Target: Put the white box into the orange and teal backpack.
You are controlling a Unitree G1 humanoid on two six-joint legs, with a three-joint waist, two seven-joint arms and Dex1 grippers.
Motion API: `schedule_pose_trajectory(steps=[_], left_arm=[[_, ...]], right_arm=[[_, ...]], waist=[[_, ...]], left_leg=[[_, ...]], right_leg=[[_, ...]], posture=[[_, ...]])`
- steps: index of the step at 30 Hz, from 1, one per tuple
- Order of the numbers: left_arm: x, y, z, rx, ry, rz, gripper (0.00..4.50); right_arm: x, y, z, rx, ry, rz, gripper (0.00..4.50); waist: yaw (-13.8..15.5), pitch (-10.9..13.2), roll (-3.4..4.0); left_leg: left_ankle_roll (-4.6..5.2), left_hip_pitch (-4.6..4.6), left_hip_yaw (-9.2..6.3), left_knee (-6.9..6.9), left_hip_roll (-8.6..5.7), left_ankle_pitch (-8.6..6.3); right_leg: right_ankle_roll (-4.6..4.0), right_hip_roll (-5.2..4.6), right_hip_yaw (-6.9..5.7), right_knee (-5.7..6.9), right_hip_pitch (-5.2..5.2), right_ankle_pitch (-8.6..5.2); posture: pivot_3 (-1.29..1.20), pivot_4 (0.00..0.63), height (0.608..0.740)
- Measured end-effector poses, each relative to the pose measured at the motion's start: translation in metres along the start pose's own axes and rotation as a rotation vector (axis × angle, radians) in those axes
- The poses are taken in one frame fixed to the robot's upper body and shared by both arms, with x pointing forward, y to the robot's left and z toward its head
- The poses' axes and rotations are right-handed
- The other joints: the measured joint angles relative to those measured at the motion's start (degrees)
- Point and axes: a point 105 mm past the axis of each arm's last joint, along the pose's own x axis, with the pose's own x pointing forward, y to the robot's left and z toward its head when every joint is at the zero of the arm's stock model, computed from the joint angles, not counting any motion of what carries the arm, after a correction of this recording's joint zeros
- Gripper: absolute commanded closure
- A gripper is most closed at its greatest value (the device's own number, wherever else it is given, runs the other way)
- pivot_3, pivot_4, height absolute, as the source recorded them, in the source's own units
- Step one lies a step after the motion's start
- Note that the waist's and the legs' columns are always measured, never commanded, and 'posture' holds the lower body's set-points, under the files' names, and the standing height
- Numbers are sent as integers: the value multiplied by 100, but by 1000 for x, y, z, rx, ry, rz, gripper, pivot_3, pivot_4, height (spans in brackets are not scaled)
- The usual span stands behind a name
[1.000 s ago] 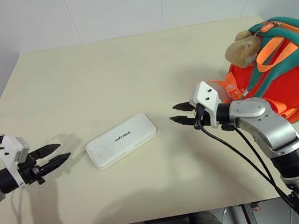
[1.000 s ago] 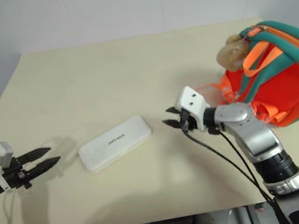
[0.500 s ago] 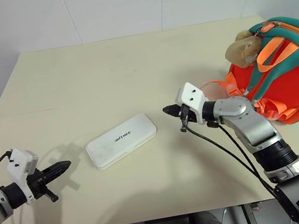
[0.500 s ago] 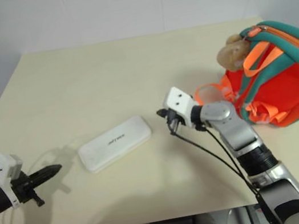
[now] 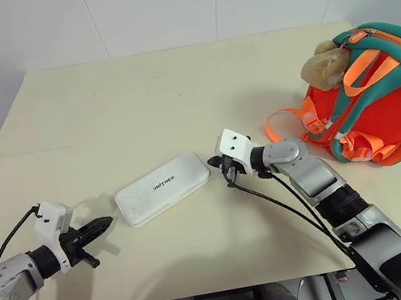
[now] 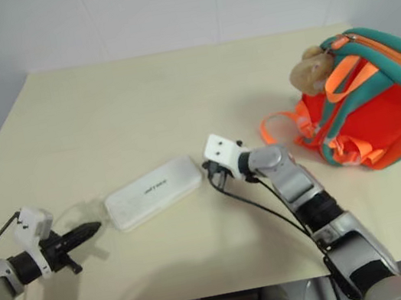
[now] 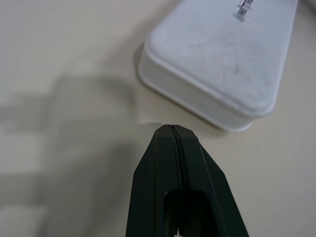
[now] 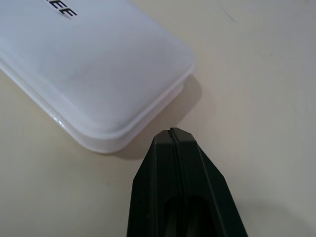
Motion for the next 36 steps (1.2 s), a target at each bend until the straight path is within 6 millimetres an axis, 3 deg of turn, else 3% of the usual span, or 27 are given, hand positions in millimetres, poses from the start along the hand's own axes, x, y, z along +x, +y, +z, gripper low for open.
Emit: schedule_pose_trajectory(steps=[4,15,36], left_arm=[[7,-3,5,-6,-9,-32,4500],[16,-9,-3,-54,30,-89,4500],[36,-13,6,3,56,-159,4500]], right_arm=[[7,4,3,-2,-5,22,4380],[9,6,5,-1,18,47,4380],[-24,24,-7,-26,107,137,4380]], waist=[[-19,0,0],[-7,0,0],[9,-1,-2]], left_leg=[[-1,0,0,0,0,1],[-2,-1,0,-1,0,0],[-2,-3,1,0,-2,-1]], right_leg=[[0,0,0,3,-1,0],[0,0,0,1,-1,0],[3,-1,-1,2,2,2]], posture=[[0,150,740],[0,150,740],[0,150,740]])
